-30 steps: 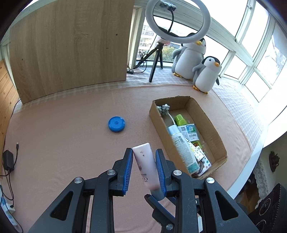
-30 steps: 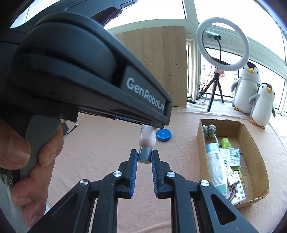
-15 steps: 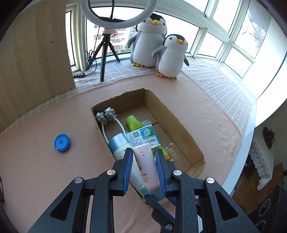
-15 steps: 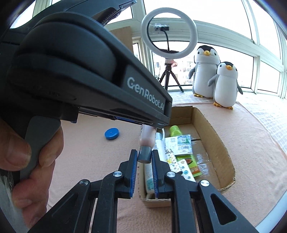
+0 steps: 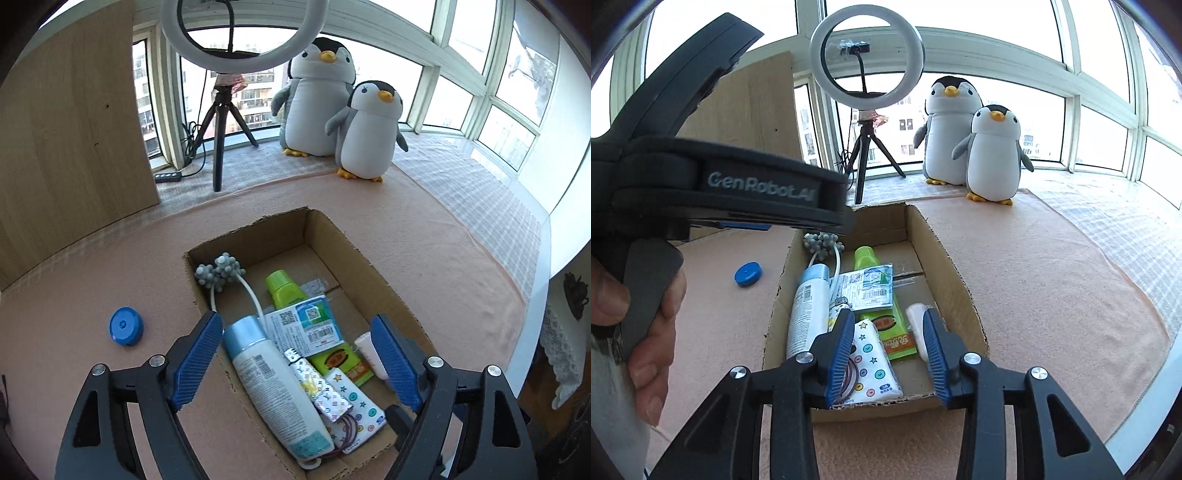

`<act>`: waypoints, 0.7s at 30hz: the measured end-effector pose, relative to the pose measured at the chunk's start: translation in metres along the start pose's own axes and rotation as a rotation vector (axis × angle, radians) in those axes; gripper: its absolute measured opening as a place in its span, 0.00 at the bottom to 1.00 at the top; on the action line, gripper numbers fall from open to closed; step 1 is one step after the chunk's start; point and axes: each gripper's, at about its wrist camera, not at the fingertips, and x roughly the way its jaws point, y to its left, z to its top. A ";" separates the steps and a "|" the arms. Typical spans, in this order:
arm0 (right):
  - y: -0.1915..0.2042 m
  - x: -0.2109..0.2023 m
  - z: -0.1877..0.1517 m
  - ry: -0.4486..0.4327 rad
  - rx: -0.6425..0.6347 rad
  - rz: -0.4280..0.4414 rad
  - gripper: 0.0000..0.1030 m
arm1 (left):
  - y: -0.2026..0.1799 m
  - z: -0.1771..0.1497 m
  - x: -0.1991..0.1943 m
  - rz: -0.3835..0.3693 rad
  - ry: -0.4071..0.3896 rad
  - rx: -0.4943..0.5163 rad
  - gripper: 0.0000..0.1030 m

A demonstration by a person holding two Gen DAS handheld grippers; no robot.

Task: Organize objects
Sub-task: 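Open the right tool to drop the tube into the box, then move the right tool to the blue round tape measure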

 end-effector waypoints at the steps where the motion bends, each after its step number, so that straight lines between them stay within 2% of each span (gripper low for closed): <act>1: 0.001 0.000 -0.001 0.003 0.001 0.001 0.34 | 0.010 -0.002 -0.001 0.011 0.006 -0.011 0.84; 8: 0.027 0.001 0.007 0.011 -0.037 0.036 0.36 | 0.097 -0.032 -0.026 0.107 0.030 -0.135 0.86; 11: 0.052 0.003 0.010 0.019 -0.082 0.067 0.41 | 0.132 -0.051 -0.044 0.150 0.028 -0.192 0.87; 19: 0.125 0.016 0.013 0.059 -0.196 0.170 0.42 | 0.213 -0.099 -0.088 0.234 0.022 -0.341 0.88; 21: 0.141 0.021 0.011 0.077 -0.216 0.192 0.46 | 0.225 -0.107 -0.100 0.244 0.013 -0.367 0.88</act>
